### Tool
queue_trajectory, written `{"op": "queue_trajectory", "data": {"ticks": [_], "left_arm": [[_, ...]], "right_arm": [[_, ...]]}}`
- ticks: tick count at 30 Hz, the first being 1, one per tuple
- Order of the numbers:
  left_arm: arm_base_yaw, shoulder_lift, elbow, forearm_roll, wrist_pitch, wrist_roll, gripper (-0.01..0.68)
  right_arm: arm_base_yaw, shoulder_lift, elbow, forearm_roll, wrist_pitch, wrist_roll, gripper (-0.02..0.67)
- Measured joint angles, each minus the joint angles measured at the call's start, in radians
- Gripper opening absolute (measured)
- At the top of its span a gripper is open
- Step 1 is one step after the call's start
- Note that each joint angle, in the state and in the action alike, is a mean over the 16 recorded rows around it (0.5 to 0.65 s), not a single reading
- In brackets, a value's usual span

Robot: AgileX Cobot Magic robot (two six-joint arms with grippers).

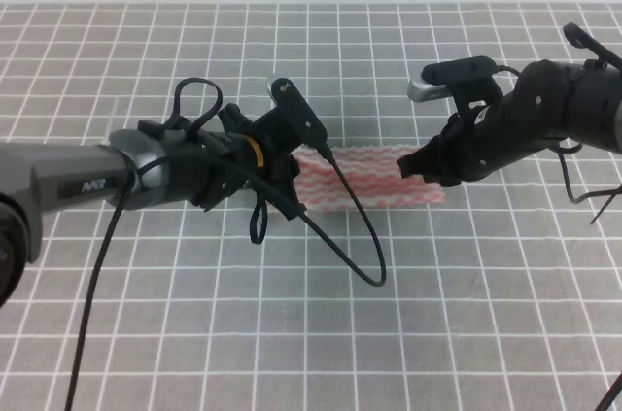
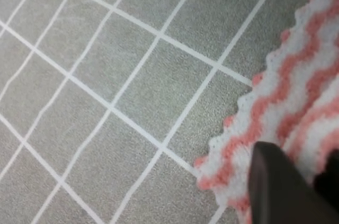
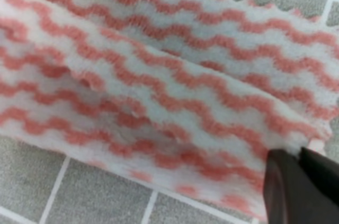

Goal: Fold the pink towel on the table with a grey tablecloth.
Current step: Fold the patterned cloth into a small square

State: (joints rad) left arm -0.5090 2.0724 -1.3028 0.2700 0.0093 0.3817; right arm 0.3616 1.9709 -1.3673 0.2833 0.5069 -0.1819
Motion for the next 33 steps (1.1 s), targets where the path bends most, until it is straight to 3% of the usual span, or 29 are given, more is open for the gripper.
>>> {"op": "queue_trajectory", "data": {"ticks": [7,12,33], "left_arm": [[0.015,0.008,0.000,-0.003,-0.032,-0.005,0.284],[0.029,0.012,0.000,-0.005,-0.062,-0.008,0.346],[0.070,0.048,-0.033,-0.006,-0.122,-0.013,0.358]], "right_arm": [[0.000,0.001,0.000,0.000,-0.028,-0.001,0.028],[0.000,0.007,0.000,0.000,-0.050,-0.001,0.075],[-0.025,0.034,-0.013,0.000,-0.163,-0.003,0.236]]}}
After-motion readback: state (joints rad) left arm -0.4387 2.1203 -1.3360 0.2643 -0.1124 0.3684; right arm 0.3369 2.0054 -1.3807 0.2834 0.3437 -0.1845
